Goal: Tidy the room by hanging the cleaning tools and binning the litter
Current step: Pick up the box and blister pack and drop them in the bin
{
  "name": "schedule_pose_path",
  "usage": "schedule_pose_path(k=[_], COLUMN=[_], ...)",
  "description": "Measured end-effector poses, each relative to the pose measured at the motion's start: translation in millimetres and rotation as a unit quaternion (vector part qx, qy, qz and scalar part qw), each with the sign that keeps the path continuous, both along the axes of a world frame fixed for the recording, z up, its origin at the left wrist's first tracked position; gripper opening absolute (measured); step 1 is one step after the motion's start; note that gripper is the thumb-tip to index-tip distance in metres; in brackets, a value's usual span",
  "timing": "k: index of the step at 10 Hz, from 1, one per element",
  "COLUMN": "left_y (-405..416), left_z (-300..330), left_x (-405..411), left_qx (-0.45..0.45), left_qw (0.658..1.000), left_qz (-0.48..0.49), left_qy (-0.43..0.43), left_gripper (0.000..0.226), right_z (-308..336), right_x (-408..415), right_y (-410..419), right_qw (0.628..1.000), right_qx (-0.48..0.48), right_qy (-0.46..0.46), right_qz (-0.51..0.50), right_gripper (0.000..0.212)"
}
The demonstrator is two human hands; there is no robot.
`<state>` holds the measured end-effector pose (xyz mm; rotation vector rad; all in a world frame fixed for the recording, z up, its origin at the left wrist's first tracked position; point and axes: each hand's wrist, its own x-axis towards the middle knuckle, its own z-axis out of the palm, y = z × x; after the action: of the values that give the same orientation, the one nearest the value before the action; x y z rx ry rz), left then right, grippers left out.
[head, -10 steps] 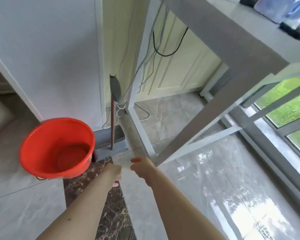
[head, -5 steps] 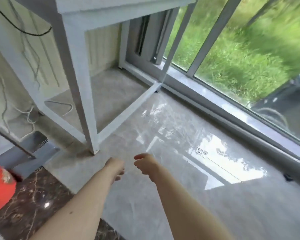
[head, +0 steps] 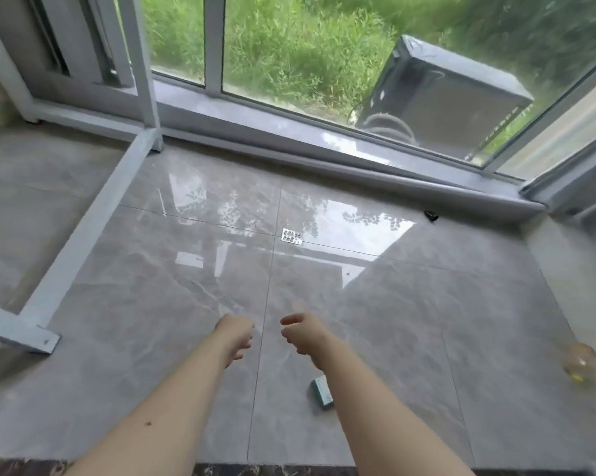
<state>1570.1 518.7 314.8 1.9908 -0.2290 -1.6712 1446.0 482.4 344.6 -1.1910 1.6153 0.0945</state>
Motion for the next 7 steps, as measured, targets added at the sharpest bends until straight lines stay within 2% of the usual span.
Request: schedule_pose_path(k=[1, 3, 4, 7], left_y=[-15.3, -32.6, -37.6, -42.3], left_z=[-8.8, -47.8, -70.2, -111.7], left_x=[-26.7, -74.9, -98.7, -191.6], left_qx=[-0.006, -0.021, -0.022, -0.002], left_qw=[0.996, 0.97, 0.953, 0.917], left_qz=[-0.086, -0.238, -0.295, -0.396], left_qy=[-0.012, -0.043, -0.057, -0.045], left_gripper=[0.017, 0.019, 0.03, 0.047], right_z=[-15.1, -44.2, -61.6, -109.0], right_x=[-30.7, -86.1, -113.7, -198.2], right_y=[1.1, 4.6, 14.8, 35.5], right_qw=[0.999, 0.986, 0.974, 0.937], right_qx=[0.007, 0.008, 0.015, 0.036], right_qy=[0.0, -0.002, -0.007, -0.03], right_qz=[-0.047, -0.169, -0.224, -0.347], right_gripper=[0.041, 0.042, 0.042, 0.029])
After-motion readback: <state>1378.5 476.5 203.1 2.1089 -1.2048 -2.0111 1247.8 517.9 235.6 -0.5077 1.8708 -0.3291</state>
